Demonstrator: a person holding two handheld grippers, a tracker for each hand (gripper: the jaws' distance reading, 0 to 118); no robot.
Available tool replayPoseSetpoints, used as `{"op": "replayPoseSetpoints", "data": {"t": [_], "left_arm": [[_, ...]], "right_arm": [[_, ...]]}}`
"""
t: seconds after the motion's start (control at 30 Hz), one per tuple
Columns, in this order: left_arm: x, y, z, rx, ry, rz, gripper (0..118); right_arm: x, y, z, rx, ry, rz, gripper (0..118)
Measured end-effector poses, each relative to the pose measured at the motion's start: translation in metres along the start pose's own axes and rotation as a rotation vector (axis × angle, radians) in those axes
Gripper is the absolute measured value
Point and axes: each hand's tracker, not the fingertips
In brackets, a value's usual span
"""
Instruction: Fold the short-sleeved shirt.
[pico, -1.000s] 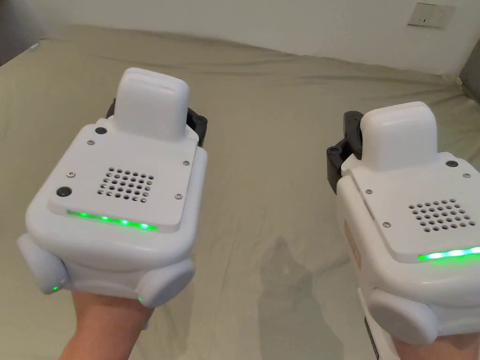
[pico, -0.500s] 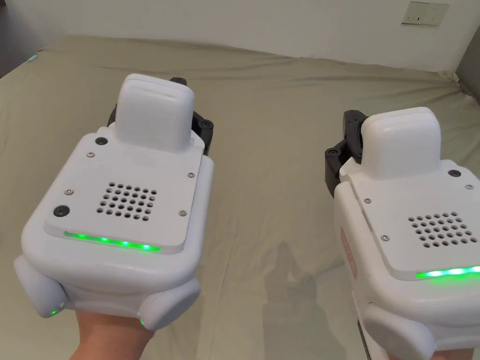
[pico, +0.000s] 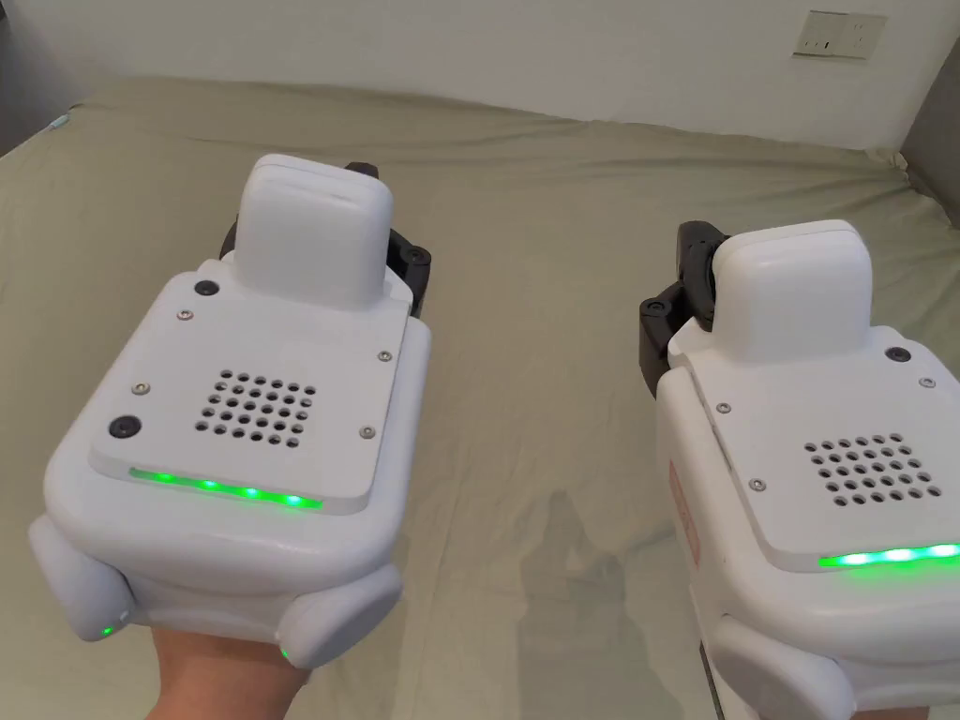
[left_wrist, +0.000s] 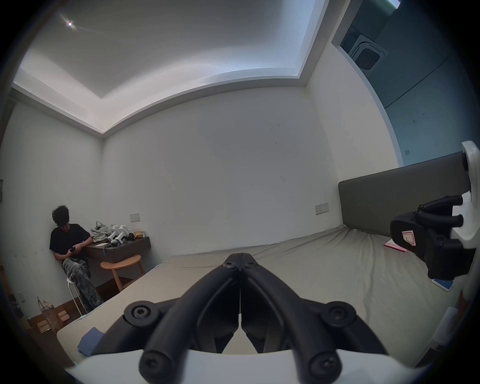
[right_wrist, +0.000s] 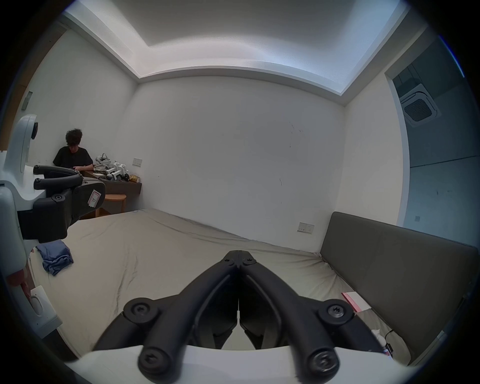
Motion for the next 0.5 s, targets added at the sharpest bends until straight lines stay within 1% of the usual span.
{"op": "replayPoseSetpoints", "data": {"t": [0.43, 0.5], "left_arm": [[-0.0030, -0.0024, -0.0004, -0.016, 0.005, 0.011, 0], [-0.0039, -0.0028, 0.0009, -0.002, 0.010, 0.013, 0]], "right_arm": [[-0.0018, 0.0001, 0.0012, 0.011, -0.007, -0.011, 2], [-0.0021, -0.0004, 0.0000, -0.001, -0.009, -0.009, 4]]}}
